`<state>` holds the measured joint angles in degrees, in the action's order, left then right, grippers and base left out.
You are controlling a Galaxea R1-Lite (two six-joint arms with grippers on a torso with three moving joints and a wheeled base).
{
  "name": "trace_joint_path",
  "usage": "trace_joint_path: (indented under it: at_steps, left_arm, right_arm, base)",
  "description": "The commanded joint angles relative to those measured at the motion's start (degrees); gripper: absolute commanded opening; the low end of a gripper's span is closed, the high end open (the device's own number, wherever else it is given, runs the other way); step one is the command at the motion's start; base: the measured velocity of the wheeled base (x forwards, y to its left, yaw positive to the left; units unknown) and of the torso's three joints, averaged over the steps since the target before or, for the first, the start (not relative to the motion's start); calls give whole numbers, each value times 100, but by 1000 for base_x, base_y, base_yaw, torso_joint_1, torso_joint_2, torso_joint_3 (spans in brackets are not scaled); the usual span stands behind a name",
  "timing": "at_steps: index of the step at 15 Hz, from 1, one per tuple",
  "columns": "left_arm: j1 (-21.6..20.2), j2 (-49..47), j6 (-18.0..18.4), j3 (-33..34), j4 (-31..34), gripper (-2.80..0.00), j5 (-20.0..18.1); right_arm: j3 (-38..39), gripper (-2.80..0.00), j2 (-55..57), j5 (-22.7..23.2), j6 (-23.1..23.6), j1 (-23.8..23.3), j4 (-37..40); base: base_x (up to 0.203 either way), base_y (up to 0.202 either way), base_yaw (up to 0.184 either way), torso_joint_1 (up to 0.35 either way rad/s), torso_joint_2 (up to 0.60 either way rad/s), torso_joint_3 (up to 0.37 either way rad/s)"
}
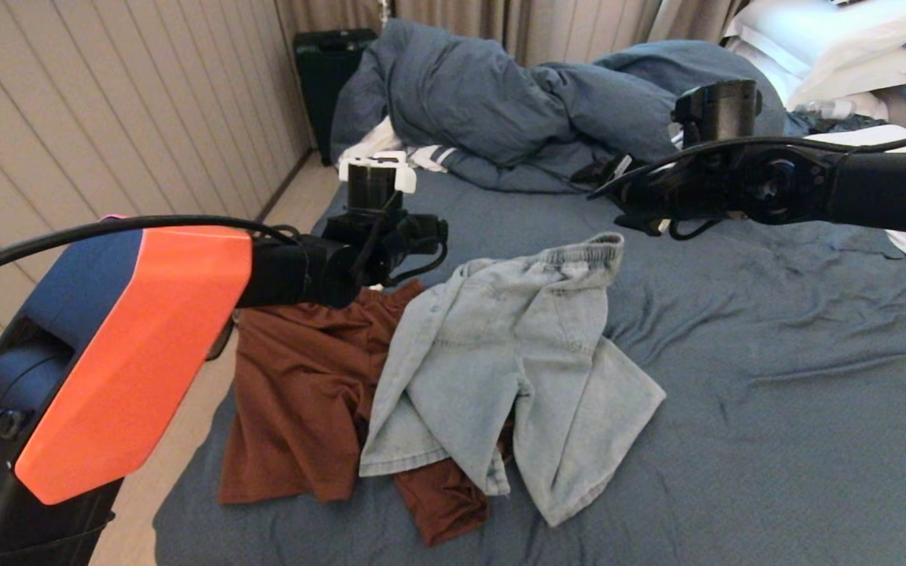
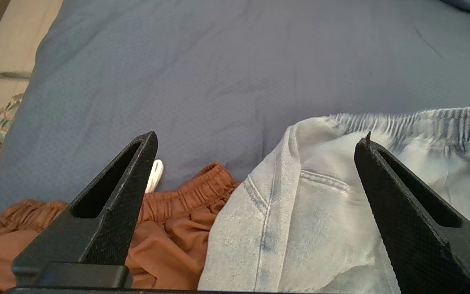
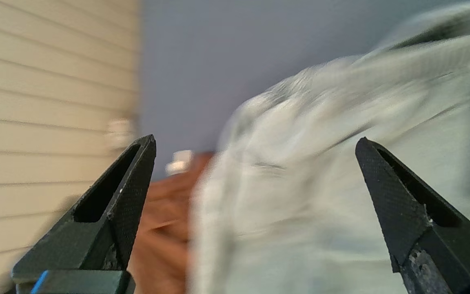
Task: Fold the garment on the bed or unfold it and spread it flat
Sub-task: Unford the blue shorts
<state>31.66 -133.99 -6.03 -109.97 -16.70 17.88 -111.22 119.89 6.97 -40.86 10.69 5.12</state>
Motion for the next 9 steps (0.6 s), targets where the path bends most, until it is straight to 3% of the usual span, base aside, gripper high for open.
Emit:
trace_joint_path:
  at_steps: [1,5,7,9]
  left_arm:
    - [-2,4,-27,19,-24,0,13]
    - [-15,110,-147,86,6,0,22]
    - [-4,507,-167,621,1,0,2]
    - [36,1095,-191,1533,1,0,-84]
  right_arm:
    - [-55,0,-144,726,-400,-299,-13]
    - [25,0,-374,762,-134,-444,48]
    - [230,0,-697,762,180,-449,402]
    - [566,0,-1156,726,818,-435,1303]
  base:
    - [0,0,0,0,0,0]
    - [0,0,0,0,0,0]
    - [0,0,0,0,0,0]
    - [0,0,0,0,0,0]
